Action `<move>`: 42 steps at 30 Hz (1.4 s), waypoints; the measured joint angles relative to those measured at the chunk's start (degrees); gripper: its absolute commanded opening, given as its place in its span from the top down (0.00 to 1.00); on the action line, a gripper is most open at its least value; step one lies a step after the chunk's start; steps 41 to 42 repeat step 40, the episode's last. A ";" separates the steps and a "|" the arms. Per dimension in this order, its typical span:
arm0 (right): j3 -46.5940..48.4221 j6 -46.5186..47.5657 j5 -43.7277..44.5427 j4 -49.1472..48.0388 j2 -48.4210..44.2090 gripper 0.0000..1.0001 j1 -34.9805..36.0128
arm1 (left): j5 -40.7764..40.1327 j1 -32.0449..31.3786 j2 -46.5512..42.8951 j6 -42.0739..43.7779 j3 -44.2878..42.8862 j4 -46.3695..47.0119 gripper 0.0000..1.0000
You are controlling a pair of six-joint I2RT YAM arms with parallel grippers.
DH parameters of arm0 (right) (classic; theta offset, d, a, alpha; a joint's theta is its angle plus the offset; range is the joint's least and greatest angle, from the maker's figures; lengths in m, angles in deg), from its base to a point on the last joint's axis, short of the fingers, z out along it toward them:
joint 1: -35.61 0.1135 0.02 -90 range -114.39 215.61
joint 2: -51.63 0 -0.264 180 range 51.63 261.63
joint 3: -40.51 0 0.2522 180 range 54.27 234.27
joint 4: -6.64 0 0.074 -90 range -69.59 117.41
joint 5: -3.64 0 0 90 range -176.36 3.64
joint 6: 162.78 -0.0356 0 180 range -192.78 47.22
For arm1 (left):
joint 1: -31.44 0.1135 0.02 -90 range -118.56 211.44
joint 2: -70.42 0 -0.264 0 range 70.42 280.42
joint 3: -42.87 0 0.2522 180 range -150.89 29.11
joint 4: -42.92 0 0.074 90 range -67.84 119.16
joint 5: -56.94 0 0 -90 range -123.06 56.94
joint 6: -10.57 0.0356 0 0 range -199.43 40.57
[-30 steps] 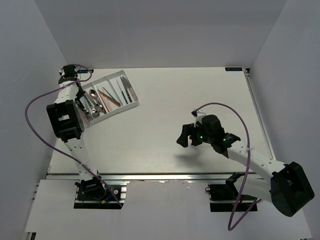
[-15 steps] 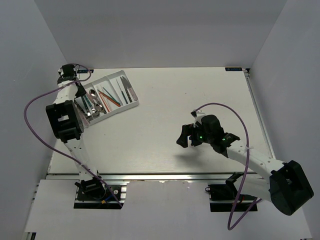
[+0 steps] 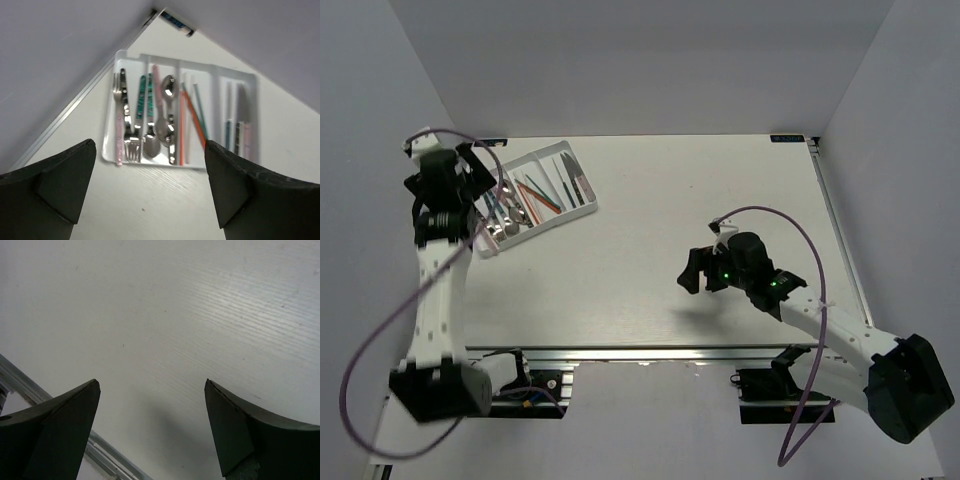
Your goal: Sort the eating utensils into containers
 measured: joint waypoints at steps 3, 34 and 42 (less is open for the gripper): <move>-0.50 -0.20 3.39 0.33 -4.15 0.11 0.00 | 0.22 -3.08 -17.88 -0.37 10.34 2.71 0.02; 16.00 3.56 33.57 26.14 -31.87 0.11 0.00 | 2.91 -9.75 -50.12 -4.26 31.08 -1.46 0.02; 15.98 3.52 33.57 26.14 -31.28 0.11 0.00 | 1.81 -12.11 -48.81 -4.87 31.08 -1.55 0.02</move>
